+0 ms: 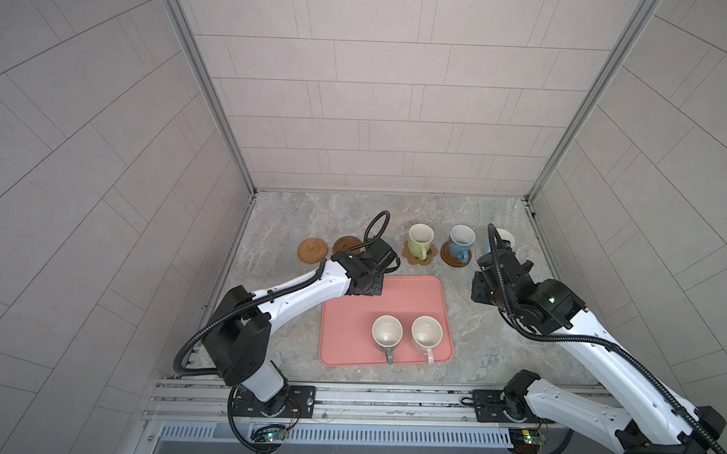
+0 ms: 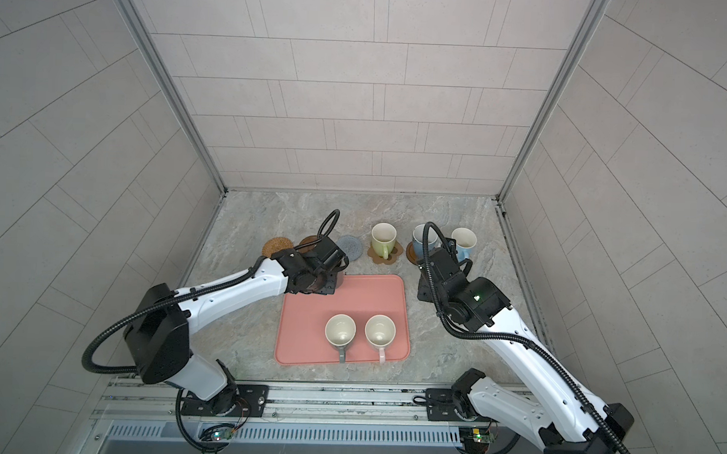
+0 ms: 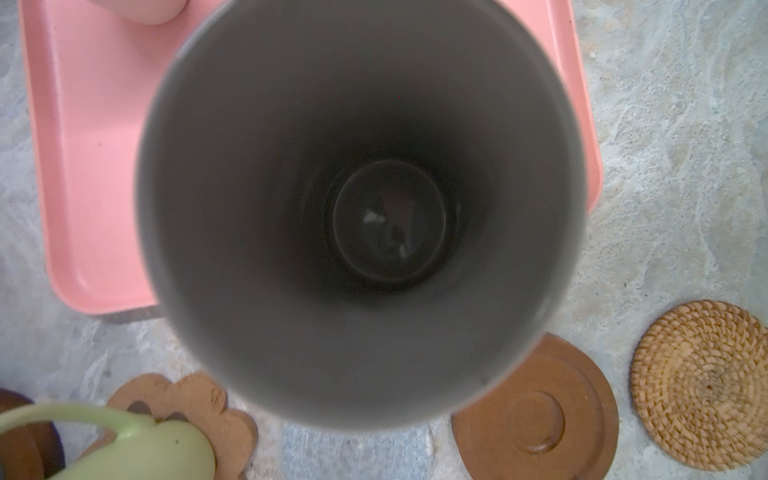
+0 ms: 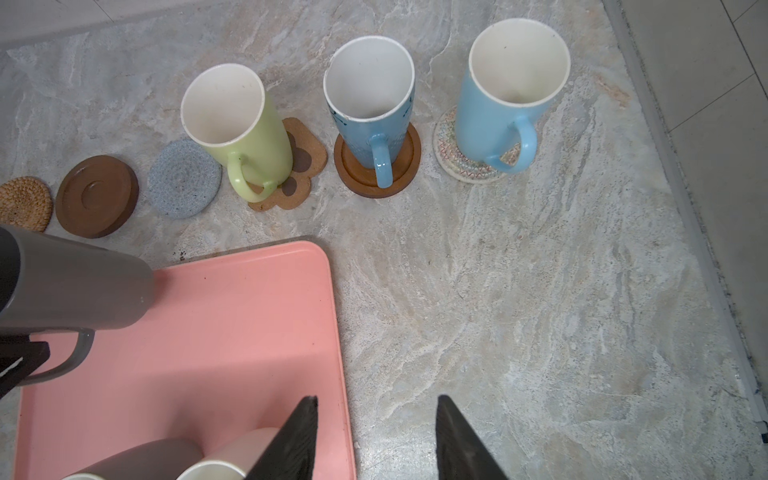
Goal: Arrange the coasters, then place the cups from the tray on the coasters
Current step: 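Lift the grey mug with left gripper and carry it toward the knit coaster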
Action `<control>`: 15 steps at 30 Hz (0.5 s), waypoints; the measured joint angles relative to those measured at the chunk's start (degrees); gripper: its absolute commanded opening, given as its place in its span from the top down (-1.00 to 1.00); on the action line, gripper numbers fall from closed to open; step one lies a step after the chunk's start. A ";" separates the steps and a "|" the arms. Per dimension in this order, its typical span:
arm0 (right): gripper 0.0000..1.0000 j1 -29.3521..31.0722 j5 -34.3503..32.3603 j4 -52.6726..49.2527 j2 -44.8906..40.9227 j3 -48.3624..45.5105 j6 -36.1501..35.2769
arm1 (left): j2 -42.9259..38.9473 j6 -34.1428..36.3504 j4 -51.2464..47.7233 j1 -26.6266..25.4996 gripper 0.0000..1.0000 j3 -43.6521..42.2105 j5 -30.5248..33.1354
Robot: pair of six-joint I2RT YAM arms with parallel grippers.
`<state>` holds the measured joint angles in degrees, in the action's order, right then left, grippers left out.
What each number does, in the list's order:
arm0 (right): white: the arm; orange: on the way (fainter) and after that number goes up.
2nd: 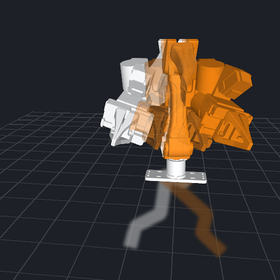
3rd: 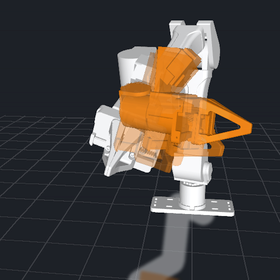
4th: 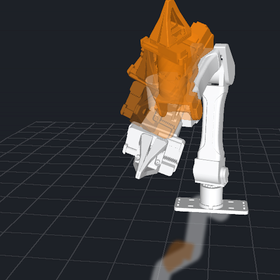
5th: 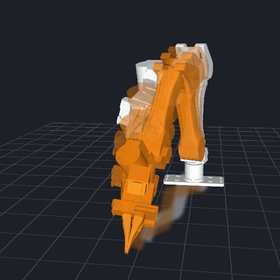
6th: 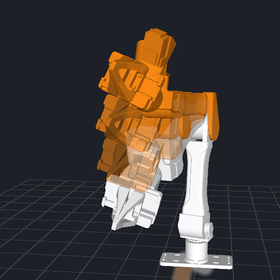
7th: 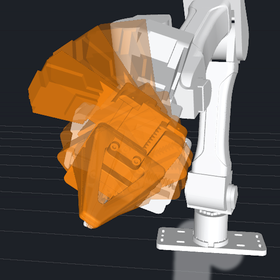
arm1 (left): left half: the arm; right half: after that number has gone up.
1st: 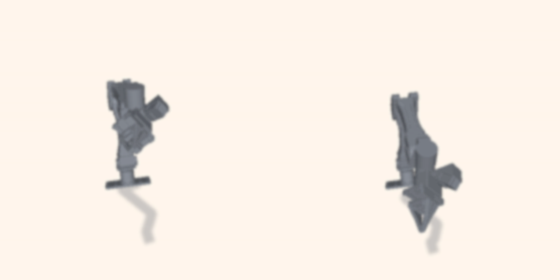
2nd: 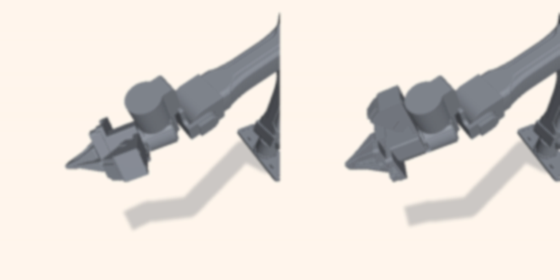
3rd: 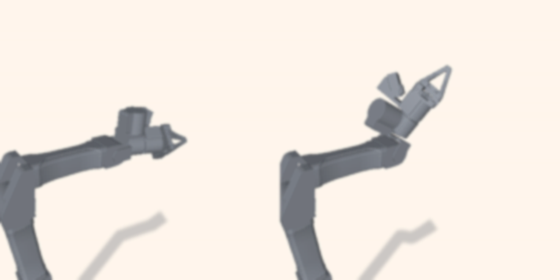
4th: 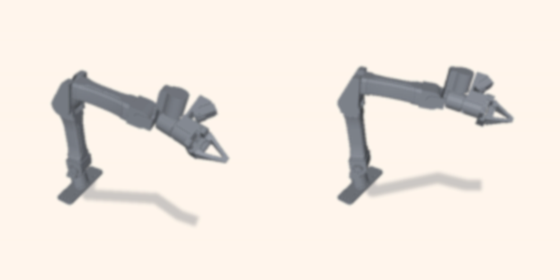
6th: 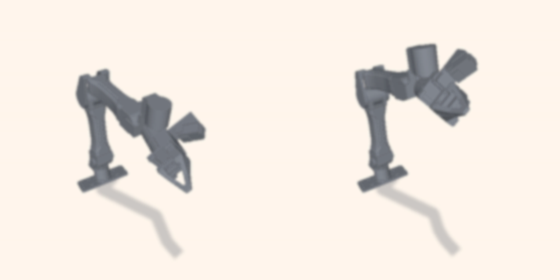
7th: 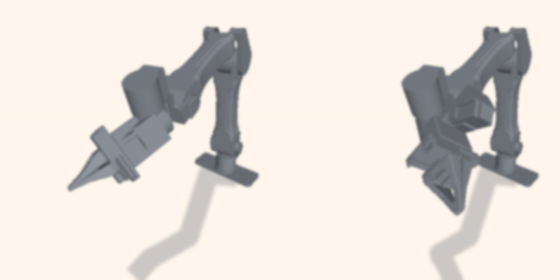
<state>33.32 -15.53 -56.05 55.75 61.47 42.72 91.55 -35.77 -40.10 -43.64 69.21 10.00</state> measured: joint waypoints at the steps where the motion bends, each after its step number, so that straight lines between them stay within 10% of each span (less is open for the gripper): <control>1: 0.03 0.00 -0.04 0.00 0.02 0.00 -0.02 | 0.87 0.17 0.24 0.35 0.92 0.94 0.02; 15: 0.02 0.00 -0.79 0.09 1.62 0.00 -0.26 | 11.37 3.26 1.27 5.40 0.91 11.08 -1.25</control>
<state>33.32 -16.32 -55.96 57.36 61.47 42.46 102.91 -32.51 -38.83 -38.24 80.29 8.75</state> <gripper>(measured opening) 0.487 0.144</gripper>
